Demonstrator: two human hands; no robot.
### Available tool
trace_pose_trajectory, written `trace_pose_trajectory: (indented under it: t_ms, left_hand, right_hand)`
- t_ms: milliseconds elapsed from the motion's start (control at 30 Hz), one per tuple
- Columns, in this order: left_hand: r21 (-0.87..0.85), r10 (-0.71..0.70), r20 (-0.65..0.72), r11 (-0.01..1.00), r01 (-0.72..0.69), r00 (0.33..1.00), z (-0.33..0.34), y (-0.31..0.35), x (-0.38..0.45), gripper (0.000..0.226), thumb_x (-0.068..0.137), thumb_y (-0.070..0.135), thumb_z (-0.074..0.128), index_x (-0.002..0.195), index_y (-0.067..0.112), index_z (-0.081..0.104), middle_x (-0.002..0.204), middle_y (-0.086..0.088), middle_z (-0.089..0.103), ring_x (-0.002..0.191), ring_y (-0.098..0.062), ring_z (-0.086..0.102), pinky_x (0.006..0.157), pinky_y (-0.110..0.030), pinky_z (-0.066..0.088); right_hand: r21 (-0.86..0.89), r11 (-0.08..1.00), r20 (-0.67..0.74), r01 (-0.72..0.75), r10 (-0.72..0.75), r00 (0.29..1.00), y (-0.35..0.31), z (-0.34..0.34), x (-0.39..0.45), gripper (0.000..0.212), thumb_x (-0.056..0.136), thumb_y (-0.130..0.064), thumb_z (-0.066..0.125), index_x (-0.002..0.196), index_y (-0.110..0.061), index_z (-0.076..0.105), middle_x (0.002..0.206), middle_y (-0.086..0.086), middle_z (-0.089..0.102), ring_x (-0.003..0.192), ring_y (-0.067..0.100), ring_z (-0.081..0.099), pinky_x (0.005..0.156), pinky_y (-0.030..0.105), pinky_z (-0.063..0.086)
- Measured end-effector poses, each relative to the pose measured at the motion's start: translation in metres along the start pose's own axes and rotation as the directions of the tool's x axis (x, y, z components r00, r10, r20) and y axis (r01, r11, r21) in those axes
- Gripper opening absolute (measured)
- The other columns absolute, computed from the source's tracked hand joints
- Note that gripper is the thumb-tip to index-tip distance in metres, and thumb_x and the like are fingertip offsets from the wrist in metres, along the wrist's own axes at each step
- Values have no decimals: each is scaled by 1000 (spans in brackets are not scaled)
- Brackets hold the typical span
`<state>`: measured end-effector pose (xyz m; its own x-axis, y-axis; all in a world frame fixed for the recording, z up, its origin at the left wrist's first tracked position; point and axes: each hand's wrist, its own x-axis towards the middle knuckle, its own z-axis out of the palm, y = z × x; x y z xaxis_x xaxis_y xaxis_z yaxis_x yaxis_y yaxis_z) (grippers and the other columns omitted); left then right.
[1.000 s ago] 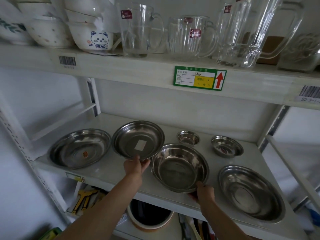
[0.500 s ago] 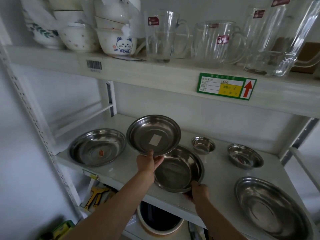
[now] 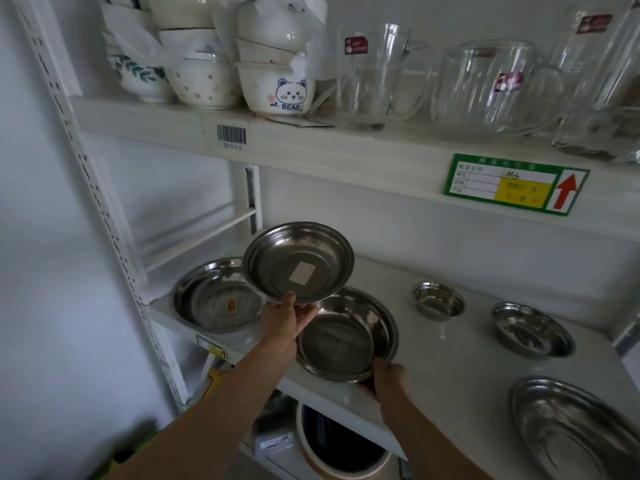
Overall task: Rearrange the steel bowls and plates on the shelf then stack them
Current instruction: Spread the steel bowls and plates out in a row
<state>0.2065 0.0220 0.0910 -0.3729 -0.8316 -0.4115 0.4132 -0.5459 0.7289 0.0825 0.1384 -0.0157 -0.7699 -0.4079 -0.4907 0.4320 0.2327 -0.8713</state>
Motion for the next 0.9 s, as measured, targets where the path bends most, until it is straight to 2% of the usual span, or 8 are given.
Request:
trace_pose_trajectory:
  t_ms: [133,267,433,533,667,733,833,900]
  left_hand:
    - [21,25,1,999,-25,1000,-6,13,3,4,96,10,53,93,10,56,95,-15,64,84,-26,66,96,-41,52]
    - [34,31,-15,999,-30,999,-10,17,8,6,95,10,55,101,10,56,102,-16,63,98,-31,66,93,-43,55]
    - [18,18,3,1000,-18,1000,-5,15,5,7,95,10,54,102,9,55,101,-16,62,93,-28,65,91,-39,54]
    - [37,8,-3,999,-8,1000,1,14,5,6,97,11,53,92,8,54,96,-17,63,97,-30,65,91,-40,54]
    - [31,23,18,999,-23,1000,2,17,10,12,97,12,53,105,5,55,105,-20,65,104,-32,66,87,-38,55]
    - [25,38,18,999,-38,999,2,20,11,13,97,12,52,109,6,54,101,-18,65,99,-31,66,85,-38,56]
    - [42,47,7,998,-47,999,-3,24,15,10,97,13,53,102,5,55,98,-17,65,88,-27,68,83,-39,58]
    - [36,45,-5,998,-44,999,-7,26,17,7,96,13,53,96,7,55,98,-17,65,86,-26,68,82,-38,58]
  right_hand:
    - [-51,998,-20,33,-34,999,5,11,5,23,95,-9,52,82,7,63,68,12,60,60,24,56,52,29,46]
    - [-126,992,-42,30,-35,998,10,20,14,30,96,-12,53,69,1,58,63,10,54,55,22,49,48,27,37]
    - [-152,988,-64,32,-42,997,17,27,20,32,95,-13,54,65,-1,56,62,12,55,55,24,51,53,31,39]
    - [-145,989,-62,32,-41,997,17,27,19,26,94,-13,54,80,6,63,64,13,57,59,26,54,56,31,42]
    - [-151,988,-59,45,-54,997,18,27,18,21,94,-14,55,86,4,62,70,14,60,64,28,58,61,34,45]
    - [-156,987,-58,37,-47,997,19,28,19,22,93,-15,56,90,6,64,76,18,64,72,32,62,63,37,47]
    - [-181,983,-64,27,-39,997,22,29,23,27,92,-17,57,95,8,66,85,23,68,80,37,67,66,42,53]
    - [-188,982,-71,34,-48,996,22,28,24,27,92,-16,57,92,9,65,77,21,67,73,35,66,62,42,52]
